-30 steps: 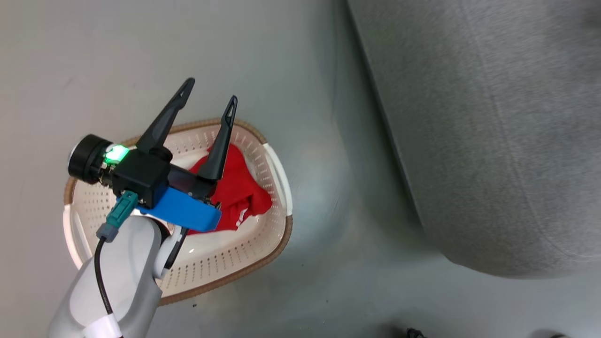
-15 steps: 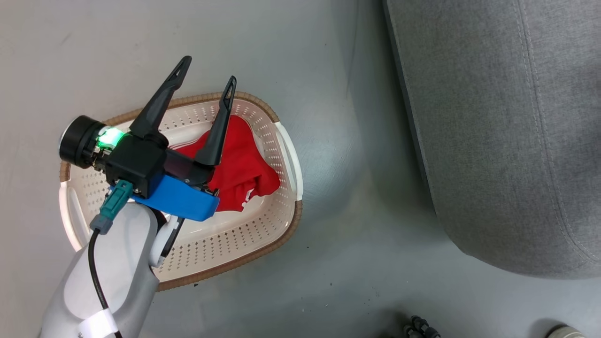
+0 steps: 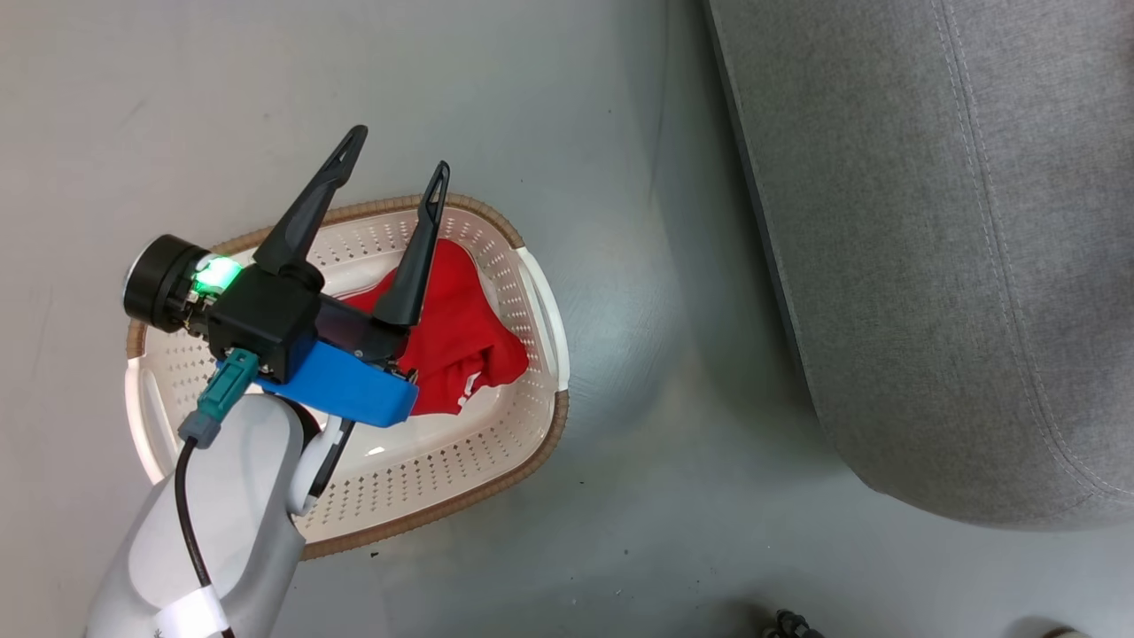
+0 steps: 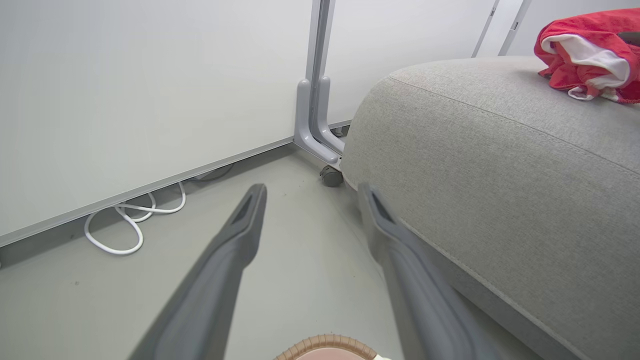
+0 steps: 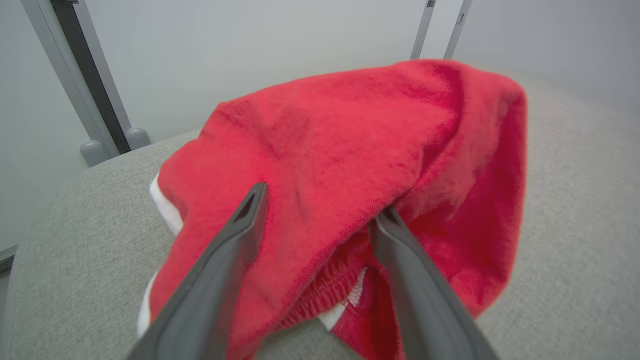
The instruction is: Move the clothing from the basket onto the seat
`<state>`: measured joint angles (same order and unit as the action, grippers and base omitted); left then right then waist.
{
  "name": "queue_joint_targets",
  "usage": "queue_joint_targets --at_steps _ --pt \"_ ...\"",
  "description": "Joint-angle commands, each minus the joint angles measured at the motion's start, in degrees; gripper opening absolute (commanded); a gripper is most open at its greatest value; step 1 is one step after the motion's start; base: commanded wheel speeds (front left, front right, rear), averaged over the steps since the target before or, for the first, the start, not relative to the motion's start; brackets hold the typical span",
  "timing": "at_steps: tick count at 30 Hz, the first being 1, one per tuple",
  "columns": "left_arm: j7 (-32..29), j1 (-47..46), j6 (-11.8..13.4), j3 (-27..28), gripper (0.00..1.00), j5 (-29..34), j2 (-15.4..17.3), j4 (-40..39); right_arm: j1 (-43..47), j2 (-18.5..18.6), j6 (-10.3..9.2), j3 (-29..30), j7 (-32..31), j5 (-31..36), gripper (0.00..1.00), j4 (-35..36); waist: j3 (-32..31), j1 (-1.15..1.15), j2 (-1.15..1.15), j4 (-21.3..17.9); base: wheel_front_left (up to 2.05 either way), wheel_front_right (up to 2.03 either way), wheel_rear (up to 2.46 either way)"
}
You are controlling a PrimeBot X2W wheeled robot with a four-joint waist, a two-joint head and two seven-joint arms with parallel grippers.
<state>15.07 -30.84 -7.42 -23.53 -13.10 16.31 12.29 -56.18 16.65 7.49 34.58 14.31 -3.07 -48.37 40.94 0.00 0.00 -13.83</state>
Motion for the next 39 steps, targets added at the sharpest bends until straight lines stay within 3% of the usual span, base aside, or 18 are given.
queue_joint_targets --at_steps 1,11,19,30,39 --pt "0.2 0.3 -0.1 -0.1 1.00 -0.2 0.0 0.1 -0.7 0.3 0.01 0.2 0.4 0.3 1.00 -0.3 -0.3 0.00 0.00 0.0 0.00 0.00 0.00" --pt "0.2 0.8 -0.1 -0.1 1.00 -0.6 -1.2 0.8 0.7 0.8 0.01 -0.8 0.6 1.5 1.00 -1.5 -2.6 0.00 0.00 0.4 0.00 0.00 0.00" --pt "0.2 2.9 -0.1 1.0 1.00 -1.6 -4.1 1.7 6.2 1.0 0.01 -3.9 0.9 1.1 1.00 0.2 -8.4 0.00 0.00 2.4 0.00 0.00 0.00" --pt "0.2 10.3 -0.1 4.5 1.00 -3.2 -7.8 4.2 20.2 -1.3 0.01 -9.2 -0.5 2.7 1.00 10.8 -21.2 0.00 0.00 6.4 0.00 0.00 0.00" --pt "0.2 18.2 -0.1 9.3 1.00 -3.1 -9.8 5.6 33.0 -6.2 0.01 -14.1 -5.0 1.8 1.00 22.6 -30.7 0.00 0.00 9.6 0.00 0.00 0.00"
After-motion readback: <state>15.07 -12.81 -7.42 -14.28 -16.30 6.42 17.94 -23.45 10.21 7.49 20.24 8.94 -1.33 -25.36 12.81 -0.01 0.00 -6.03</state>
